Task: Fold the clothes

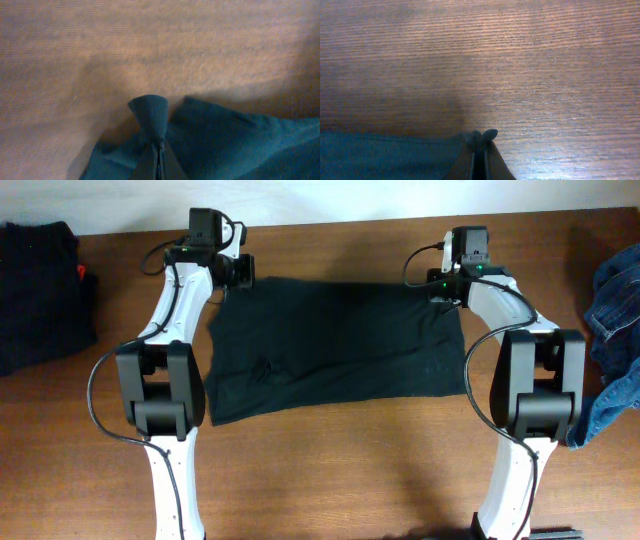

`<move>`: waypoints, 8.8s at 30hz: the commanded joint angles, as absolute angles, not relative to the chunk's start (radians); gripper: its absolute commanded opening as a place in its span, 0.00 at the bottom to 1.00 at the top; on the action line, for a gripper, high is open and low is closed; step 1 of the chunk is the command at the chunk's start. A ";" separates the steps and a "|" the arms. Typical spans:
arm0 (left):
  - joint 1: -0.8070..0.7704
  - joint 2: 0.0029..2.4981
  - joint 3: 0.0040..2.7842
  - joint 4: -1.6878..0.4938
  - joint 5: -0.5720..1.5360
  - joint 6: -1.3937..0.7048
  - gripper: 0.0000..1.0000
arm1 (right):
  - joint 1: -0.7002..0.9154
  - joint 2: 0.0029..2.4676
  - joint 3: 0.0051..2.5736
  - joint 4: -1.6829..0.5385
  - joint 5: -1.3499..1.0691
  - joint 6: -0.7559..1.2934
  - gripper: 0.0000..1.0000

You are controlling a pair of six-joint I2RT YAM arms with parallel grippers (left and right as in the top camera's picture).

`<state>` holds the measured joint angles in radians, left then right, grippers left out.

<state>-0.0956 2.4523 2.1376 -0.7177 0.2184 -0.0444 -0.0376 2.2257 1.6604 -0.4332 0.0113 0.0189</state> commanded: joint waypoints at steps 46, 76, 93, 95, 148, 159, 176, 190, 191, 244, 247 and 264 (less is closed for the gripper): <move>-0.090 2.281 2.157 -1.330 0.123 -0.120 0.01 | -0.046 2.069 1.666 -0.922 -0.053 0.015 0.04; -0.105 2.281 2.010 -1.385 0.111 -0.171 0.00 | -0.046 2.073 1.608 -0.932 -0.052 0.015 0.04; -0.102 2.265 2.077 -1.391 0.112 -0.171 0.47 | -0.046 2.070 1.675 -0.976 -0.069 0.015 0.66; -0.103 2.256 2.098 -1.391 0.112 -0.171 0.47 | -0.046 2.070 1.708 -1.004 -0.087 0.015 0.66; -0.214 2.358 2.061 -1.217 0.028 -0.164 0.04 | -0.046 2.087 1.538 -0.936 -0.150 -0.002 0.08; -0.214 2.358 2.061 -1.218 0.029 -0.164 0.05 | -0.046 2.083 1.537 -1.153 -0.138 0.041 0.25; -0.198 2.356 2.071 -1.209 0.029 -0.137 0.18 | -0.046 2.041 1.801 -1.269 -0.113 0.004 0.73; -0.198 2.357 2.048 -1.158 -0.076 -0.134 0.23 | -0.046 2.056 1.722 -1.169 -0.151 0.004 0.80; -0.198 2.357 2.036 -1.146 -0.077 -0.133 0.22 | -0.046 2.056 1.717 -1.163 -0.152 0.004 0.80; -0.250 2.341 2.255 -1.503 0.090 -0.160 0.33 | -0.093 2.056 1.695 -1.216 -0.072 0.030 0.86; -0.267 2.341 2.223 -1.470 0.089 -0.159 0.34 | -0.128 2.056 1.683 -1.222 -0.095 0.033 0.89; -0.266 2.341 2.215 -1.422 0.083 -0.141 0.38 | -0.162 2.056 1.368 -0.904 -0.296 -0.189 0.90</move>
<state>-0.2726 2.3455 2.2215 -1.4239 0.0788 -0.1535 -0.1783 2.0506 1.4071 -0.9329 -0.2367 -0.1333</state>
